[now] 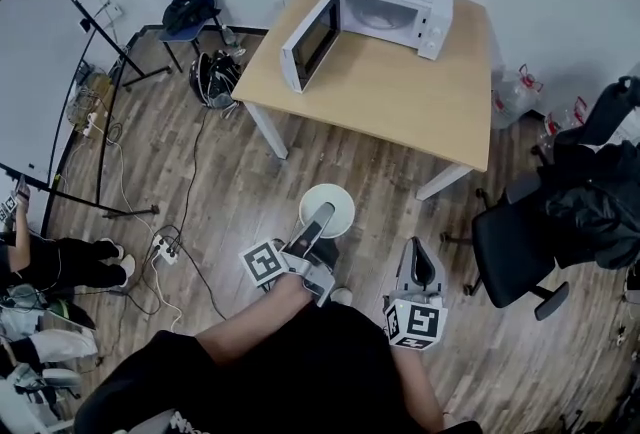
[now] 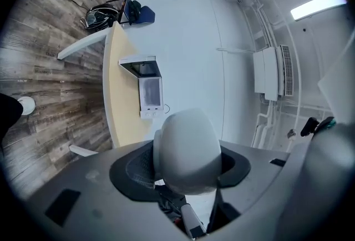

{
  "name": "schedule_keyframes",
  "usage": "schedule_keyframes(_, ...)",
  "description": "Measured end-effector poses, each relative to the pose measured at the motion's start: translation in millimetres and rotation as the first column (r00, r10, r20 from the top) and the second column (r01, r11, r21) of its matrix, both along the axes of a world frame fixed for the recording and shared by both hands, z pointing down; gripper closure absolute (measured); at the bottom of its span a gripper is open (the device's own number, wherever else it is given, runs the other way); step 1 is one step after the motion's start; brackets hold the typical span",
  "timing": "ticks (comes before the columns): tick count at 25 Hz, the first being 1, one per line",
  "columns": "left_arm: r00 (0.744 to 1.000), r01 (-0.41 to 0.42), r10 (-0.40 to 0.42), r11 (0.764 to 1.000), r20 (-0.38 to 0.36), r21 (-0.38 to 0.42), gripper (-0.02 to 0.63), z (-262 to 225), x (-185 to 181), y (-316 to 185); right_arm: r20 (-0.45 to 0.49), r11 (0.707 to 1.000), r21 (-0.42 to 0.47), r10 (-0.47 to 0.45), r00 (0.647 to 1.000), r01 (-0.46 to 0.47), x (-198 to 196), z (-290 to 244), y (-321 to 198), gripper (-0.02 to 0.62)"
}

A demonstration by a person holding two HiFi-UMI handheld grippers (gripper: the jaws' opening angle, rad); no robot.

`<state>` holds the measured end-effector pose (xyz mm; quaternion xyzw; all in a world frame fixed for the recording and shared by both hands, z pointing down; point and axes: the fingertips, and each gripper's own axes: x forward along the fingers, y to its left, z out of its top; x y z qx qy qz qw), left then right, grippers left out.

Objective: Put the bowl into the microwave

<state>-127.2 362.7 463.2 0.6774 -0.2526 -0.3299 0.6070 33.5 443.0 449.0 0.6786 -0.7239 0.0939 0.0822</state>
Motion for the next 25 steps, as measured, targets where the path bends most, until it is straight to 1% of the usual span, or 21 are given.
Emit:
schedule_keyframes(3,1.0,-0.022,0.022,0.999,-0.007,0.024,0.367,-1.7,9.2,-29.1,-0.004,1.0,-0.021,-0.004,1.0,0.004,3.2,4.1,-25.0,0.535)
schedule_keyframes(6,1.0,-0.027,0.027,0.998,-0.001,0.051,0.367,-1.9,11.4,-61.2,0.019,1.0,-0.027,-0.002,1.0,0.002,5.0,4.7,-56.2,0.535)
schedule_keyframes(8,1.0,-0.021,0.022,0.999,-0.002,0.034,0.367,2.2,12.5,-84.6,0.018,1.0,-0.024,-0.007,1.0,0.008,4.4,1.6,-81.3,0.535)
schedule_keyframes(11,1.0,-0.024,0.024,1.0,-0.008,0.006,0.367,4.4,13.1,-111.8,-0.009,0.999,-0.028,-0.032,0.999,0.032,0.7,-5.4,-114.4,0.535)
schedule_keyframes(13,1.0,-0.027,0.027,1.0,-0.001,0.007,0.367,3.7,11.9,-131.9,-0.024,0.999,-0.031,-0.033,0.999,0.032,1.0,-9.7,-138.0,0.535)
schedule_keyframes(15,1.0,-0.025,0.025,1.0,-0.008,0.006,0.367,1.3,10.8,-151.5,-0.029,0.999,-0.032,-0.026,0.999,0.025,1.5,-13.9,-158.9,0.535)
schedule_keyframes(19,0.999,-0.04,0.04,0.999,0.001,0.022,0.367,2.0,9.5,-182.6,-0.046,0.998,-0.048,-0.029,0.999,0.027,-4.6,-14.7,-191.3,0.535)
schedule_keyframes(22,0.999,-0.037,0.037,0.999,-0.014,0.007,0.367,8.9,5.6,-205.7,-0.056,0.998,-0.063,-0.035,0.998,0.031,-10.7,-11.9,-215.9,0.535)
schedule_keyframes(25,0.998,-0.059,0.059,0.998,-0.01,0.001,0.367,14.7,7.0,-225.8,-0.065,0.997,-0.068,-0.037,0.997,0.032,-15.1,-10.6,-243.4,0.535)
